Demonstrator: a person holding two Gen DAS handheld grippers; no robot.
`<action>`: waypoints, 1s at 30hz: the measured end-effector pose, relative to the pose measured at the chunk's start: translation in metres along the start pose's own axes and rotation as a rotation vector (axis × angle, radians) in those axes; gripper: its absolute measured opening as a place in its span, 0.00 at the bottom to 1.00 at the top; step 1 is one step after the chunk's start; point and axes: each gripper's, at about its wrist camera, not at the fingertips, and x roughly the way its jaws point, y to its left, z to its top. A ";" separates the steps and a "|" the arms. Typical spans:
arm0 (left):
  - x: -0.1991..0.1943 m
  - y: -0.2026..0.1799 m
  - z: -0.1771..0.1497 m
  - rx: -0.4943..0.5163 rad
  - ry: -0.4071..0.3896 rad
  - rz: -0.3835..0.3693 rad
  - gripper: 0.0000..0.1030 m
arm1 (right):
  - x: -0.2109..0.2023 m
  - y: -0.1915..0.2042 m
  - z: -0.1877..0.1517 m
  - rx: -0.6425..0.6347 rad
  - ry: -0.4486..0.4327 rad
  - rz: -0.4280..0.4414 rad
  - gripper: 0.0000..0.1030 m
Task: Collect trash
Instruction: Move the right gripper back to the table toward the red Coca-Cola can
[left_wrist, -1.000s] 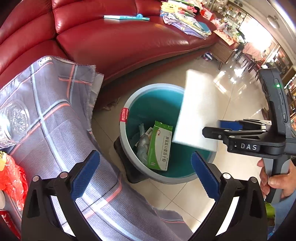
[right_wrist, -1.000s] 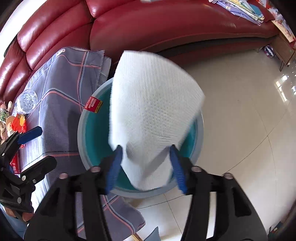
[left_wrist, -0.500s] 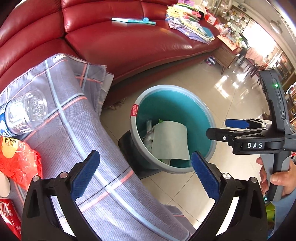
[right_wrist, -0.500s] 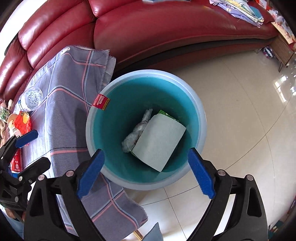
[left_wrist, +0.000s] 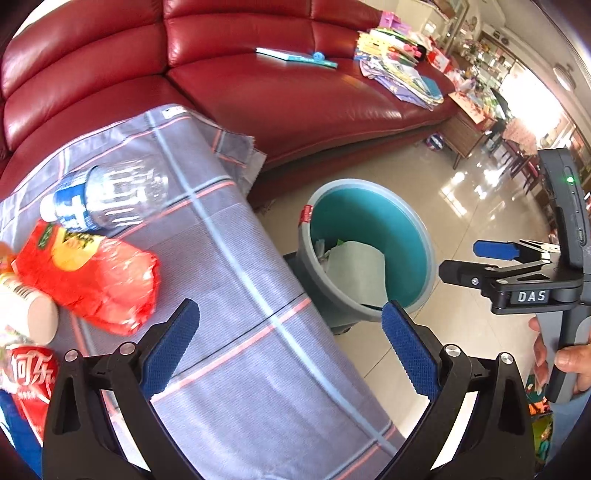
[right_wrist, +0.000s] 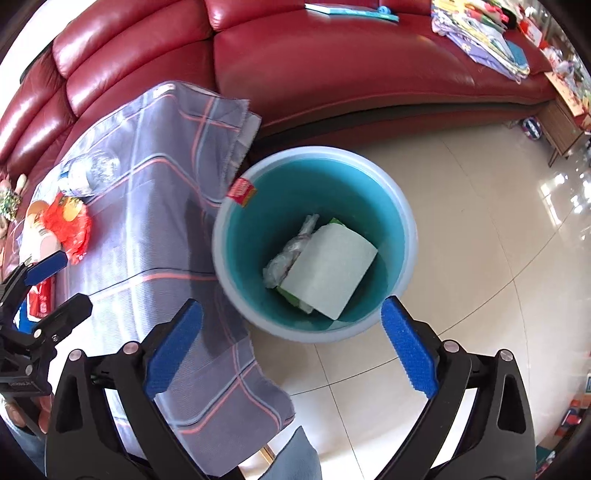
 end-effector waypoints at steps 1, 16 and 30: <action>-0.006 0.005 -0.003 -0.008 -0.005 0.004 0.96 | -0.005 0.008 -0.001 -0.016 -0.007 0.000 0.91; -0.093 0.106 -0.065 -0.128 -0.078 0.129 0.96 | -0.019 0.143 -0.023 -0.221 0.004 0.056 0.91; -0.131 0.249 -0.092 -0.284 -0.062 0.231 0.96 | 0.005 0.243 -0.019 -0.360 0.052 0.083 0.91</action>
